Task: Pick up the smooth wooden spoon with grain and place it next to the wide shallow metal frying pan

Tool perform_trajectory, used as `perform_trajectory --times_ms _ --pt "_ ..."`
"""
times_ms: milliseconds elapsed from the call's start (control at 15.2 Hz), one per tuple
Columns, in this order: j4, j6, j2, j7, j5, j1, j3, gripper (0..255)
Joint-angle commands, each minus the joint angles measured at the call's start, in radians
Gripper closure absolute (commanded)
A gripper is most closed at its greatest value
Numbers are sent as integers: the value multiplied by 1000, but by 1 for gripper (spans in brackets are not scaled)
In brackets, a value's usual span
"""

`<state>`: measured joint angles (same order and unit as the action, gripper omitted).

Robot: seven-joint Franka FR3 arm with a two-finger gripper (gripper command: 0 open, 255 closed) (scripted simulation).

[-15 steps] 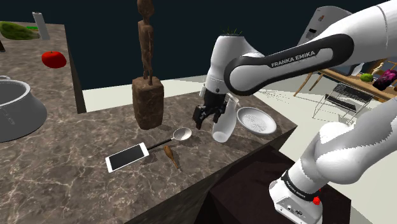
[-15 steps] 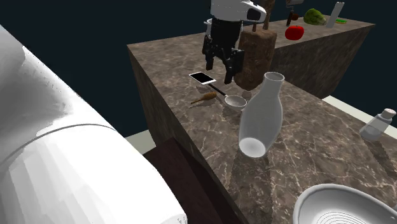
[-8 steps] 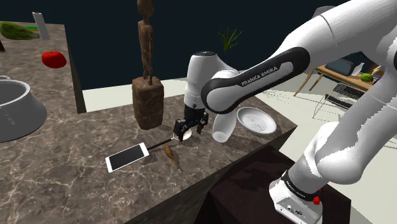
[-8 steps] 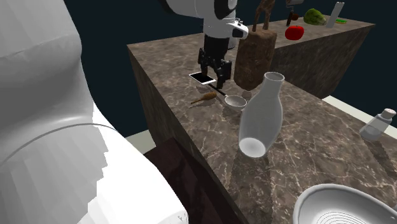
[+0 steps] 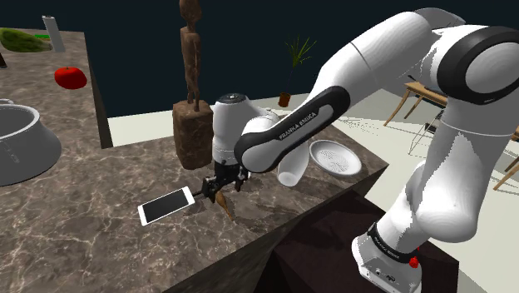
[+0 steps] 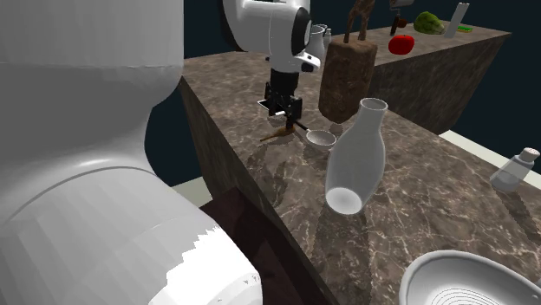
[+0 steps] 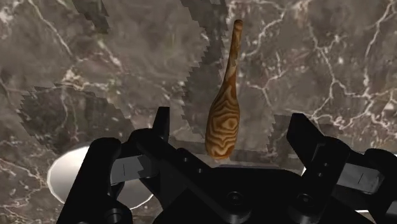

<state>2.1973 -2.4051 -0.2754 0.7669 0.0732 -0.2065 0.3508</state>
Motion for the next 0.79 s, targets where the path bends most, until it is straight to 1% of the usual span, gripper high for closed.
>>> perform_trajectory --times_ms 0,330,726 --pt "-5 -21 -28 15 16 -9 -5 0" --pt "3 -86 -88 36 46 -22 -21 0" --pt "3 -86 -88 36 46 -22 -21 0"
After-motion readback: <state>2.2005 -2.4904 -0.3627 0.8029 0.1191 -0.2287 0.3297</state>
